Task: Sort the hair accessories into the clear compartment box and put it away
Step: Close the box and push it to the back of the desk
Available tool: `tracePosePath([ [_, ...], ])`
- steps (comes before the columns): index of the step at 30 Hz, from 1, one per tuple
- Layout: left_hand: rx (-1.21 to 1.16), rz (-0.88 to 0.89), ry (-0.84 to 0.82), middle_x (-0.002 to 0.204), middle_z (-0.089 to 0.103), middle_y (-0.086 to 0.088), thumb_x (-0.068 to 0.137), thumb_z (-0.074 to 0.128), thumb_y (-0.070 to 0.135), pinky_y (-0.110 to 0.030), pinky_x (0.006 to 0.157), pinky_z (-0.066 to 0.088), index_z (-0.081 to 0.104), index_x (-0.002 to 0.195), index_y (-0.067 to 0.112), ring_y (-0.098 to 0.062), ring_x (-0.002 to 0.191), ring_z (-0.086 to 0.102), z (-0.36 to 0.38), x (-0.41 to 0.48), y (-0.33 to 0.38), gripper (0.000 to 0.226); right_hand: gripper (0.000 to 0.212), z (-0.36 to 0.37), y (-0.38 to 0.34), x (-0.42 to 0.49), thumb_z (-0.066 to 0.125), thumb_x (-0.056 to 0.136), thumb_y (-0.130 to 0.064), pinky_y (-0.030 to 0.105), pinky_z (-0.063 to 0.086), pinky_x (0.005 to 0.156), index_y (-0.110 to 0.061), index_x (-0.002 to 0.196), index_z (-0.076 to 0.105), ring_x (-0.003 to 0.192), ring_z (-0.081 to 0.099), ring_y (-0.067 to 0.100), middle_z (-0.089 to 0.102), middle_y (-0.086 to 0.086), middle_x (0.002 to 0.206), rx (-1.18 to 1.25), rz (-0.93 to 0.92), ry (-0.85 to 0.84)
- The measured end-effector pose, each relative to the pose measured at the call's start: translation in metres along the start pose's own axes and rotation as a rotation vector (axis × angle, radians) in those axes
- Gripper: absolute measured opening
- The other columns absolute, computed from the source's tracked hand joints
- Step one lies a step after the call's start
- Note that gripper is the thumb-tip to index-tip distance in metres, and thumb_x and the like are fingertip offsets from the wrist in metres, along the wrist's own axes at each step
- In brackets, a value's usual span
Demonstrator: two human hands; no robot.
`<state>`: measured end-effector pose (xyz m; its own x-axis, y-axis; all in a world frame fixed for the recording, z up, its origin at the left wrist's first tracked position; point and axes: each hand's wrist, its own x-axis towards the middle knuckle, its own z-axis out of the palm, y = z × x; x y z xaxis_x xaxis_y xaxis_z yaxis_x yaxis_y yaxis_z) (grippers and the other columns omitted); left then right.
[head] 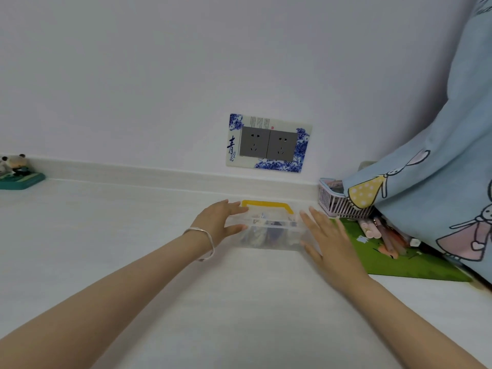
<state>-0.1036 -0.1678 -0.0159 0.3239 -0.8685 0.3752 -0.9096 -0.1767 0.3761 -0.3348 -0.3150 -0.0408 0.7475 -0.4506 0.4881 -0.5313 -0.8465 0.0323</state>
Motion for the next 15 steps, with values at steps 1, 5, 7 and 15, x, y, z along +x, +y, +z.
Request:
tracePosePath([
  [1,-0.014,-0.002,0.012,0.146,0.036,0.005,0.085,0.058,0.036,-0.032,0.109,0.019,0.044,0.133,0.030,-0.018,0.138,0.024,0.007,0.014,0.000,0.050,0.065,0.005,0.011,0.003,0.015,0.088,-0.057,0.035,-0.005,0.116,-0.035,0.148,0.003,0.146,0.000,0.010,-0.001,-0.009,0.158,-0.009,0.013,-0.026],
  [5,-0.022,-0.001,0.025,0.147,0.035,0.004,0.086,0.058,0.034,-0.032,0.109,0.020,0.043,0.133,0.028,-0.019,0.138,0.023,0.029,0.057,-0.003,0.050,0.073,0.014,0.037,0.020,-0.011,0.078,-0.072,0.034,-0.016,0.114,-0.039,0.143,-0.015,0.141,-0.023,0.008,-0.022,-0.013,0.153,-0.028,0.045,-0.066],
  [7,-0.011,0.007,0.024,0.148,0.034,0.004,0.087,0.056,0.034,-0.031,0.108,0.021,0.042,0.134,0.028,-0.018,0.139,0.021,0.039,0.079,-0.003,0.050,0.079,0.019,0.051,0.034,-0.020,0.069,-0.076,0.036,-0.017,0.113,-0.041,0.140,-0.019,0.140,-0.026,0.008,-0.023,-0.012,0.153,-0.032,0.069,-0.084],
  [15,0.037,0.000,0.034,0.149,0.031,0.004,0.089,0.051,0.036,-0.034,0.108,0.024,0.037,0.136,0.029,-0.019,0.139,0.019,0.072,0.149,-0.008,0.050,0.077,0.044,0.103,0.091,-0.017,0.072,-0.070,0.039,-0.023,0.109,-0.041,0.142,-0.019,0.140,-0.027,0.015,-0.017,-0.009,0.157,-0.179,0.090,-0.126],
])
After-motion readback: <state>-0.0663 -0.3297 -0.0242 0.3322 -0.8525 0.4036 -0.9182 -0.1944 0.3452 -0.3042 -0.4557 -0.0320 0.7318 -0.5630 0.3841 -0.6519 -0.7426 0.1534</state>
